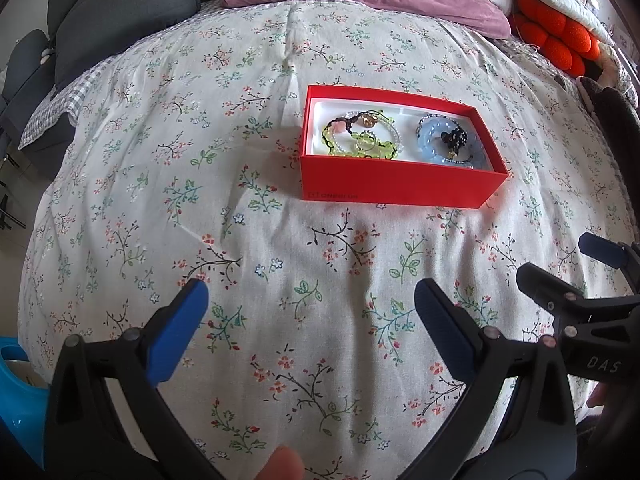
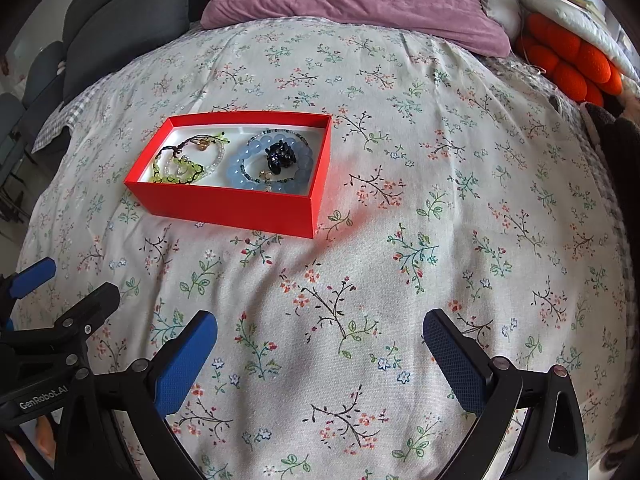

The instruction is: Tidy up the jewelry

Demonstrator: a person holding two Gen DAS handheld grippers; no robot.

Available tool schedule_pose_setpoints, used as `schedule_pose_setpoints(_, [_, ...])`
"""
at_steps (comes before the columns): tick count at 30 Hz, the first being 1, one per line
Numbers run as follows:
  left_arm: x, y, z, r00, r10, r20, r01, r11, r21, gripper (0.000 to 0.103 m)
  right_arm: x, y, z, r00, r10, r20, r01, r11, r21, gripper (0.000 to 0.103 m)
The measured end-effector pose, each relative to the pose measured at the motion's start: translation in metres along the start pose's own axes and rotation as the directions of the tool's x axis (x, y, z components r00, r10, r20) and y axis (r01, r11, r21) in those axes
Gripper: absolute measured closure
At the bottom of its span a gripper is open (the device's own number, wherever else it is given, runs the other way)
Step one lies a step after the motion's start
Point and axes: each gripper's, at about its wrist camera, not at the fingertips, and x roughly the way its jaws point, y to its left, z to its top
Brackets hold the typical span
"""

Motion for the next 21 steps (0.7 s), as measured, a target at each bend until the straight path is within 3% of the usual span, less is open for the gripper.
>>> schedule_pose_setpoints(21, [-0.0005, -0.001, -0.0034, 1.0, -0.005, -0.007, 0.005, 1.0, -0.001, 0.001, 0.0006, 0.0004, -0.0017, 1.0, -0.005, 0.0, 0.005, 1.0, -0.004, 0.0])
